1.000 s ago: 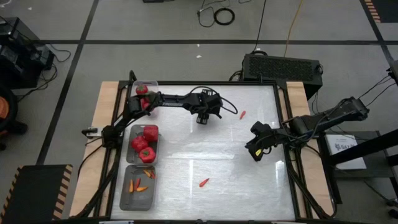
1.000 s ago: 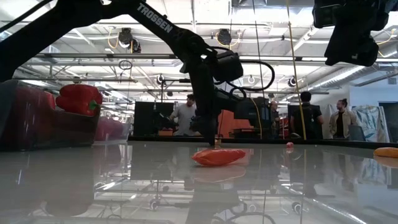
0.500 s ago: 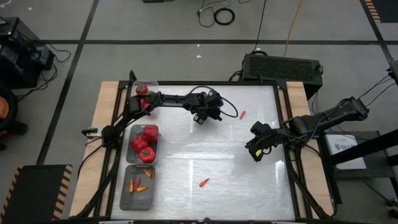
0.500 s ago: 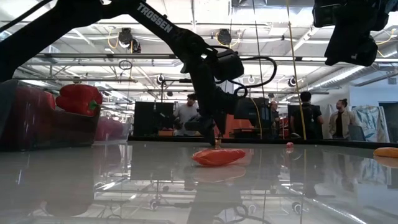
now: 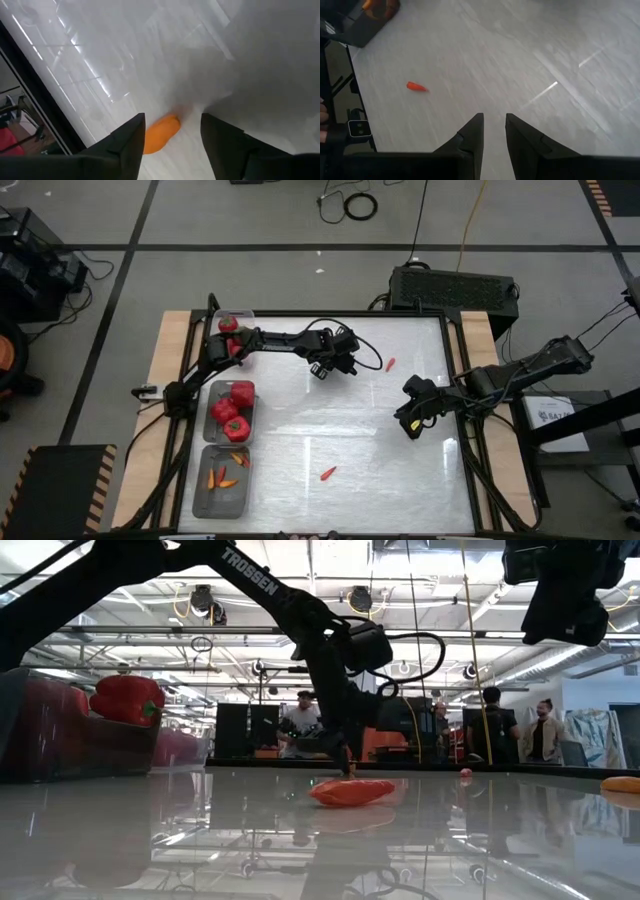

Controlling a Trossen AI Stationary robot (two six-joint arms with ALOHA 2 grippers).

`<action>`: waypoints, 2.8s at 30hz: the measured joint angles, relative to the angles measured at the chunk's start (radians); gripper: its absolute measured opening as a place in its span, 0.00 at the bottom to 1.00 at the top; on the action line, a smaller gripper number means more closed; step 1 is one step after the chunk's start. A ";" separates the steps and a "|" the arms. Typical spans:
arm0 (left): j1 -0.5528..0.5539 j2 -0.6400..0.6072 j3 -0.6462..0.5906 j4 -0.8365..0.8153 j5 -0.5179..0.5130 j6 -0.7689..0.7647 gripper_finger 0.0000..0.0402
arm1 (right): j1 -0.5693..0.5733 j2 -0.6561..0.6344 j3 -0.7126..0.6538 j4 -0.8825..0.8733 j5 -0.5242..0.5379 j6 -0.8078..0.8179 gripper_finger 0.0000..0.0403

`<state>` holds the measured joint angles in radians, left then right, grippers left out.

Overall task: Sort produce into baskets
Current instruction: Put the yellow chili pepper into the bottom black bin

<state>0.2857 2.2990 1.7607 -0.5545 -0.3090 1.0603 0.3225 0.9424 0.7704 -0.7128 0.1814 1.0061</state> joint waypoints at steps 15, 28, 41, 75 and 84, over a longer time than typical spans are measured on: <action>0.001 0.004 -0.001 0.045 -0.022 0.029 0.16 | 0.000 0.000 -0.001 0.058 0.000 0.003 0.18; -0.029 -0.002 -0.001 0.039 -0.021 0.002 0.01 | 0.000 0.000 -0.001 0.059 -0.004 0.034 0.18; -0.046 -0.246 0.001 -0.081 0.167 -0.539 0.00 | 0.016 0.000 -0.001 0.052 -0.027 0.022 0.18; 0.177 -1.013 -0.308 -0.224 0.402 -1.056 0.00 | -0.749 0.920 0.484 0.339 -0.131 -0.793 0.44; 0.177 -1.043 -0.308 -0.240 0.402 -1.063 0.00 | -0.754 1.049 0.596 0.307 -0.032 -0.780 0.57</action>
<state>0.4625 1.2560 1.4525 -0.7940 0.0933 -0.0025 -0.4316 1.9919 1.3663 -0.4061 0.1494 0.2257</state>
